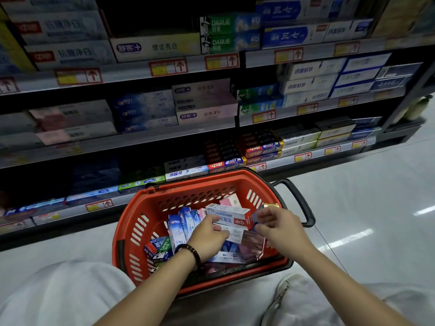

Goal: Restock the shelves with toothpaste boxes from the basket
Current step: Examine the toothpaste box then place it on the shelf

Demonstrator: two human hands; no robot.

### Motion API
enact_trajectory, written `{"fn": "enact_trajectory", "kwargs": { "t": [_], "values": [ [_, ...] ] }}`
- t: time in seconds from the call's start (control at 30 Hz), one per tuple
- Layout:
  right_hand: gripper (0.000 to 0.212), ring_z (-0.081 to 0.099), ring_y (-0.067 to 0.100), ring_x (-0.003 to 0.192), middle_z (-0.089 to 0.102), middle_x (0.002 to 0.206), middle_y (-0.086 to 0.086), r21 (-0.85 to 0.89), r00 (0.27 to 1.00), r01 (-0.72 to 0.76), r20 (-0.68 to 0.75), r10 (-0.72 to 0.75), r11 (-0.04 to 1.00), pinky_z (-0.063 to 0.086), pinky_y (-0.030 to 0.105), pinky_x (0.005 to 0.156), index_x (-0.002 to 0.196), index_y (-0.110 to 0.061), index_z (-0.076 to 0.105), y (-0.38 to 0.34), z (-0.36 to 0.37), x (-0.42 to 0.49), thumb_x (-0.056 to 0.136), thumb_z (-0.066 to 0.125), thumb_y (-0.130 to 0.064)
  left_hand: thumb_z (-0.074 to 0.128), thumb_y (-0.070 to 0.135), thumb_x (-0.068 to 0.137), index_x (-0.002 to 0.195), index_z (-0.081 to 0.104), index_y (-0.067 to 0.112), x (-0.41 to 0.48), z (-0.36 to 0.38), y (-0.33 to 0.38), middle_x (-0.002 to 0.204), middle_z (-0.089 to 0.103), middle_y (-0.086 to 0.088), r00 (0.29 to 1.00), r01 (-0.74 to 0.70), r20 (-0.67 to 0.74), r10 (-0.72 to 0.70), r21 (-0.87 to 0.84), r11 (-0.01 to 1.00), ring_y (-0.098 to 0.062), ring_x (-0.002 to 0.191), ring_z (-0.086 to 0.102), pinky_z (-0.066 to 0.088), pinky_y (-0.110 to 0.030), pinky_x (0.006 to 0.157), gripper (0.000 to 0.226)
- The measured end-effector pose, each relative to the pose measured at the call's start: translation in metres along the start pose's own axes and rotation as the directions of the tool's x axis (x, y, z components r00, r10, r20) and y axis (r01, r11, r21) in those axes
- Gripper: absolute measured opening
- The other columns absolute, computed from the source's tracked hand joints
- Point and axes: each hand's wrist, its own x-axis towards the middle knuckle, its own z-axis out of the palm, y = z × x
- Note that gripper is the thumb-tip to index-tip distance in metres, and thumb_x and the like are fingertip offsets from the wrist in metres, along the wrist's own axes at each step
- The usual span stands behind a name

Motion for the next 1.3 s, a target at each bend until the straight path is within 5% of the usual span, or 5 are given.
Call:
{"fn": "enact_trajectory", "kwargs": {
  "t": [0.1,0.43,0.83,1.03,1.3],
  "values": [
    [0.023,0.066,-0.004,0.078,0.071,0.094,-0.021,-0.257,0.991,0.105,0.107,-0.080,0.961,0.048,0.008,0.067,0.108,-0.030,0.074,0.005,0.005,-0.005,0.086,0.082,-0.028,0.065,0.025,0.098,0.143,0.045,0.024,0.001,0.005,0.000,0.121,0.058,0.002,1.000,0.006,0.022,-0.006,0.010,1.000,-0.025,0.094,0.072,0.052,-0.026,0.062,0.049],
    [0.039,0.067,0.024,0.114,0.063,0.126,-0.006,-0.693,0.964,0.263,0.212,-0.159,0.671,0.061,0.041,0.080,0.126,-0.026,0.061,0.010,0.021,-0.014,0.092,0.074,-0.040,0.064,0.026,0.100,0.144,0.047,0.025,0.000,0.000,-0.001,0.123,0.059,0.001,1.000,0.000,0.013,0.000,0.012,1.000,-0.021,0.101,0.071,0.053,-0.025,0.064,0.046],
    [0.047,0.069,0.033,0.112,0.064,0.130,0.008,-0.784,0.961,0.274,0.242,-0.131,0.558,0.058,0.042,0.085,0.136,-0.017,0.054,-0.006,0.031,-0.011,0.098,0.069,-0.040,0.066,0.029,0.099,0.133,0.054,0.031,-0.004,-0.006,-0.005,0.129,0.056,0.004,0.999,-0.036,-0.038,0.037,0.043,0.998,-0.022,0.101,0.072,0.062,-0.038,0.083,0.036],
    [0.062,0.072,0.032,0.106,0.068,0.125,0.005,-0.725,0.958,0.285,0.197,-0.207,0.626,0.057,0.040,0.079,0.134,-0.021,0.053,-0.006,0.030,-0.011,0.089,0.073,-0.057,0.068,0.029,0.098,0.128,0.054,0.034,-0.007,-0.012,-0.004,0.139,0.045,-0.001,0.996,-0.031,-0.087,0.037,0.066,0.997,-0.026,0.099,0.073,0.064,-0.042,0.080,0.034],
    [0.032,0.068,0.023,0.090,0.067,0.102,-0.004,-0.580,0.954,0.284,0.091,-0.286,0.763,0.049,0.034,0.065,0.105,-0.029,0.051,-0.004,0.030,-0.011,0.089,0.065,-0.053,0.068,0.027,0.098,0.129,0.054,0.029,-0.014,-0.020,-0.002,0.145,0.042,-0.005,0.994,-0.013,-0.109,0.018,0.042,0.999,-0.030,0.090,0.069,0.062,-0.048,0.080,0.034]
  ]
}}
